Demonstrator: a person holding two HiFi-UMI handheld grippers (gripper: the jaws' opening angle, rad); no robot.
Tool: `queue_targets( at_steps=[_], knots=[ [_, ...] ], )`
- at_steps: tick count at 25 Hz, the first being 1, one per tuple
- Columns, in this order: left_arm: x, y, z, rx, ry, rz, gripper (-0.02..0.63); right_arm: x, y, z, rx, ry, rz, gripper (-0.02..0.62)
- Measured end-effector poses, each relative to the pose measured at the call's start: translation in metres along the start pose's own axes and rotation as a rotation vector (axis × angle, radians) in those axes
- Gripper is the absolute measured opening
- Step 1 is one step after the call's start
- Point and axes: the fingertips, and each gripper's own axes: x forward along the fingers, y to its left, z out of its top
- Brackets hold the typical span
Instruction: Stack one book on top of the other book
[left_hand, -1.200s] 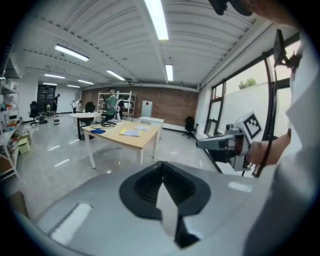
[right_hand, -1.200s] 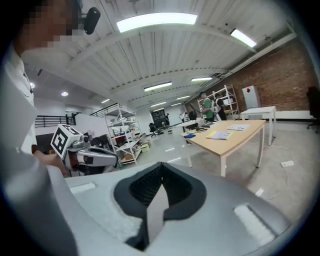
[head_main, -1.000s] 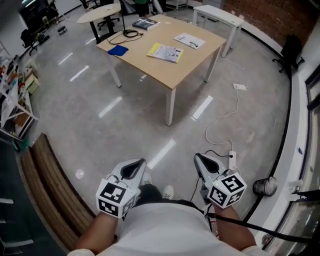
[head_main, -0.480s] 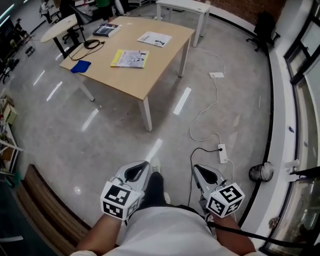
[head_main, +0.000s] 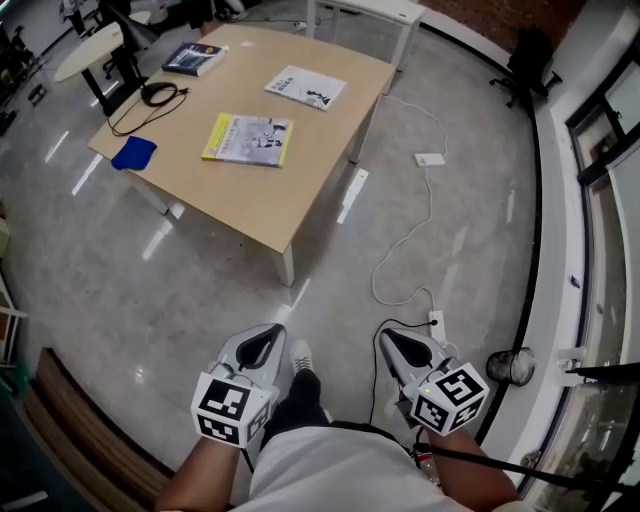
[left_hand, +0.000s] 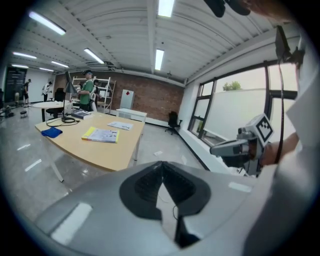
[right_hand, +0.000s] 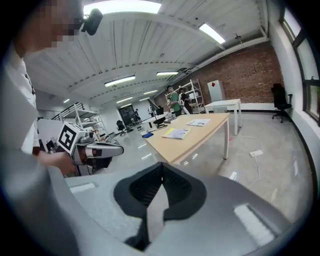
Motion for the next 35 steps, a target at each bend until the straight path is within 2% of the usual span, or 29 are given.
queue_targets(
  at_steps=[10, 15, 21, 28, 35],
  knots=[
    [0.061, 0.064, 0.067, 0.006, -0.027, -0.043, 0.005, 0.073, -0.034, 0.082, -0.069, 0.006, -0.018, 0.002],
    [0.080, 0.078, 0.092, 0.042, -0.031, -0.076, 0.005, 0.078, -0.053, 0.101, -0.063, 0.003, -0.060, 0.002],
    [0.102, 0.102, 0.108, 0.022, -0.036, -0.046, 0.005, 0.085, -0.074, 0.115, -0.046, -0.021, -0.081, 0.002],
    [0.133, 0.098, 0.132, 0.056, -0.031, -0.013, 0.005, 0.103, -0.109, 0.138, -0.041, -0.060, -0.030, 0.002],
    [0.189, 0.063, 0.165, 0.089, -0.013, 0.004, 0.005, 0.104, -0.175, 0.173, -0.028, -0.128, 0.015, 0.002]
  ],
)
